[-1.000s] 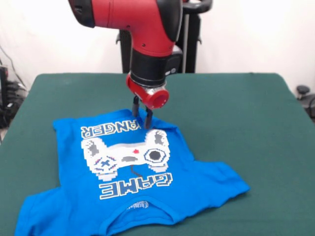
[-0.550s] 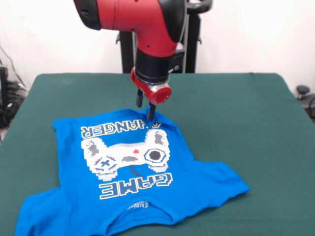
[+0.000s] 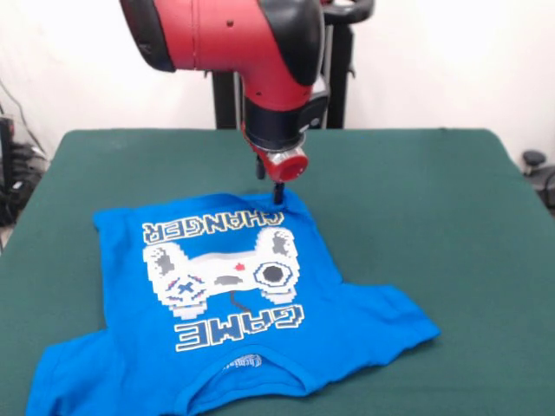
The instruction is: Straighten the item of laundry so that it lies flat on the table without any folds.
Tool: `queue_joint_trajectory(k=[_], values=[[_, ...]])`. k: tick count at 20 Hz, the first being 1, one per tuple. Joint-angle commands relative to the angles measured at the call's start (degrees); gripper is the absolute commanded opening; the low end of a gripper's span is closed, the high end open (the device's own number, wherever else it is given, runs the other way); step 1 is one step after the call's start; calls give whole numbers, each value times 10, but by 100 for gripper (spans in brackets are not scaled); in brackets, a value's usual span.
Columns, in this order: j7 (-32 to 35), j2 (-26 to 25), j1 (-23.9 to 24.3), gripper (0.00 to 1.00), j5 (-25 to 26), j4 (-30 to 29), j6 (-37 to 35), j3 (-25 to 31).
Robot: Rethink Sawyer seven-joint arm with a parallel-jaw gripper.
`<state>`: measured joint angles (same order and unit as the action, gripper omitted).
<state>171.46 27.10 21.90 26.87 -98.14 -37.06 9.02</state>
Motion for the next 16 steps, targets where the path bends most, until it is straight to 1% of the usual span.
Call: queue_joint_trajectory(k=[1, 3, 5, 11, 16], values=[[-135, -48, 32, 100, -56, -62, -73, 122], [-145, -54, 47, 100, -66, -64, -89, 139], [-143, -56, 53, 100, -68, -66, -100, 147], [-127, -55, 59, 100, -75, -65, -121, 160], [-124, -47, 59, 100, -66, -59, -143, 159]])
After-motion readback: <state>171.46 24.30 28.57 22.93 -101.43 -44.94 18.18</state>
